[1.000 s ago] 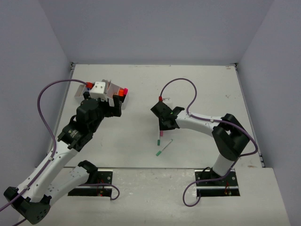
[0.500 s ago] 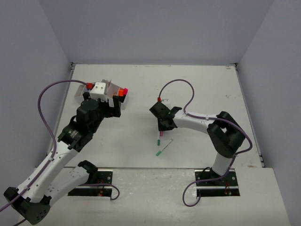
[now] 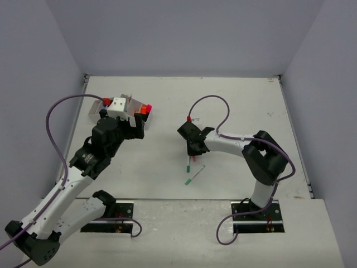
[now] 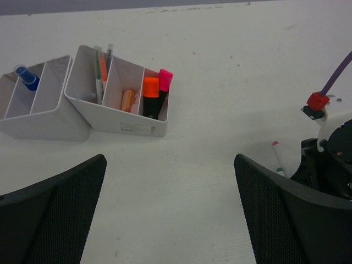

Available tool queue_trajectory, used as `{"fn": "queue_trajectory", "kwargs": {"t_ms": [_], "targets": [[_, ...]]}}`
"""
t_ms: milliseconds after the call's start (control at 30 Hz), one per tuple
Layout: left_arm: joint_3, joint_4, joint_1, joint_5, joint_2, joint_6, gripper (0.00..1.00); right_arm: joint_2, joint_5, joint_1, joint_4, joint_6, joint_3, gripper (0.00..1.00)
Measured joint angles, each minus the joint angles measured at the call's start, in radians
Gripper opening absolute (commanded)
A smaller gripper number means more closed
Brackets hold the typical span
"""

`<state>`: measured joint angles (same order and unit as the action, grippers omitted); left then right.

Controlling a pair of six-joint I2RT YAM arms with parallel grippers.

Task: Sort the stationery into containers
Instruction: Pick up the pen from the center of the board, then place the pen in the storage box.

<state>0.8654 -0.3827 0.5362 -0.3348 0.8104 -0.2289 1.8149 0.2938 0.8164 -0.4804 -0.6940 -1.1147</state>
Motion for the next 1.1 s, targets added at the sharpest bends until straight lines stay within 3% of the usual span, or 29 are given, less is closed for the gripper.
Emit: {"fn": "queue_trajectory", "kwargs": {"t_ms": [167, 300, 500, 600, 700, 767, 1000, 1100], "targets": [[-0.002, 0.049, 0.0, 0.092, 0.036, -0.117, 1.0, -0.081, 0.002, -0.006, -0.016, 0.007, 0.046, 0.0], [-0.042, 0.192, 0.0, 0.236, 0.086, -0.254, 1.0, -0.284, -0.054, -0.011, 0.01, 0.061, 0.079, 0.0], [-0.079, 0.481, 0.0, 0.558, 0.24, -0.422, 1.0, -0.73, -0.379, -0.016, 0.346, 0.236, 0.308, 0.0], [-0.115, 0.652, 0.0, 0.713, 0.295, -0.51, 0.95, -0.849, -0.51, -0.015, 0.446, 0.288, 0.38, 0.0], [-0.167, 0.822, 0.0, 0.832, 0.329, -0.604, 0.84, -0.868, -0.588, -0.014, 0.505, 0.316, 0.39, 0.0], [-0.193, 0.918, 0.0, 0.889, 0.349, -0.655, 0.71, -0.866, -0.62, -0.014, 0.526, 0.323, 0.395, 0.0], [-0.219, 1.079, 0.002, 1.007, 0.363, -0.738, 0.02, -0.867, -0.652, -0.014, 0.55, 0.335, 0.403, 0.0], [-0.219, 1.104, 0.003, 1.038, 0.365, -0.738, 0.0, -0.865, -0.651, -0.013, 0.549, 0.336, 0.403, 0.0]]}}
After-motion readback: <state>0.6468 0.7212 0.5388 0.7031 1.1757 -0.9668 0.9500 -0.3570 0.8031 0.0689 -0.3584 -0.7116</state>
